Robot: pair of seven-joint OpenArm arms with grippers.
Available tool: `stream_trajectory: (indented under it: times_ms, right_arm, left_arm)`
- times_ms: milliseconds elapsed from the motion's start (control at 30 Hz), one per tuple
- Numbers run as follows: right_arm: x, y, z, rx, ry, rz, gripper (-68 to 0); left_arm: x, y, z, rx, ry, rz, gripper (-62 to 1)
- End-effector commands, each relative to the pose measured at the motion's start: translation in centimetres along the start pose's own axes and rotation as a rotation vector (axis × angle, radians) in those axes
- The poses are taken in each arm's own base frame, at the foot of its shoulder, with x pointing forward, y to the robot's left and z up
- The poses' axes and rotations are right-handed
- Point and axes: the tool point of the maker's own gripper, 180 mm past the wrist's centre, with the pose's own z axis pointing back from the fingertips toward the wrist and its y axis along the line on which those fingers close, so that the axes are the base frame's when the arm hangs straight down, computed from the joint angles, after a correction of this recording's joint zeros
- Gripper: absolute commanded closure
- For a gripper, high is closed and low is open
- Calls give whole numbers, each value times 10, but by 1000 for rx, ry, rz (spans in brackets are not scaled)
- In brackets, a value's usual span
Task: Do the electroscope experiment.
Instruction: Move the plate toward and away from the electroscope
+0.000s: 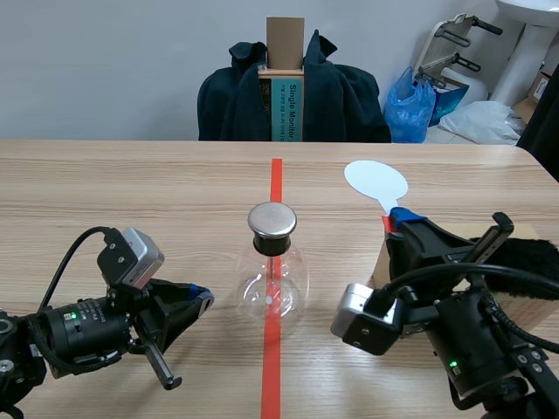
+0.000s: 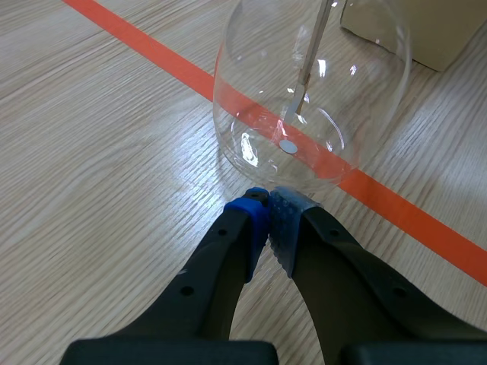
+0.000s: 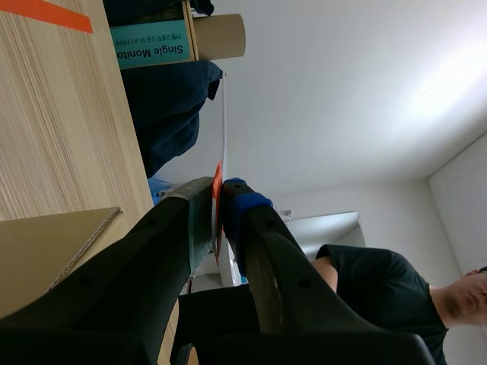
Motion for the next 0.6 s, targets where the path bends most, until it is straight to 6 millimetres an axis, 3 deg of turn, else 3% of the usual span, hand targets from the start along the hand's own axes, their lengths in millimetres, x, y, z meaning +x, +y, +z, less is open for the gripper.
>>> stream_trajectory:
  times_ms: [0,567]
  right_arm:
    - [-3,-20,-4,-85,-6,25,-8]
    - [54,-16,6,-71,-329,35,-8]
  left_arm:
    - [12,-2,-3,-5,-41,-1,-27]
    - [12,-2,-3,-5,-41,-1,-27]
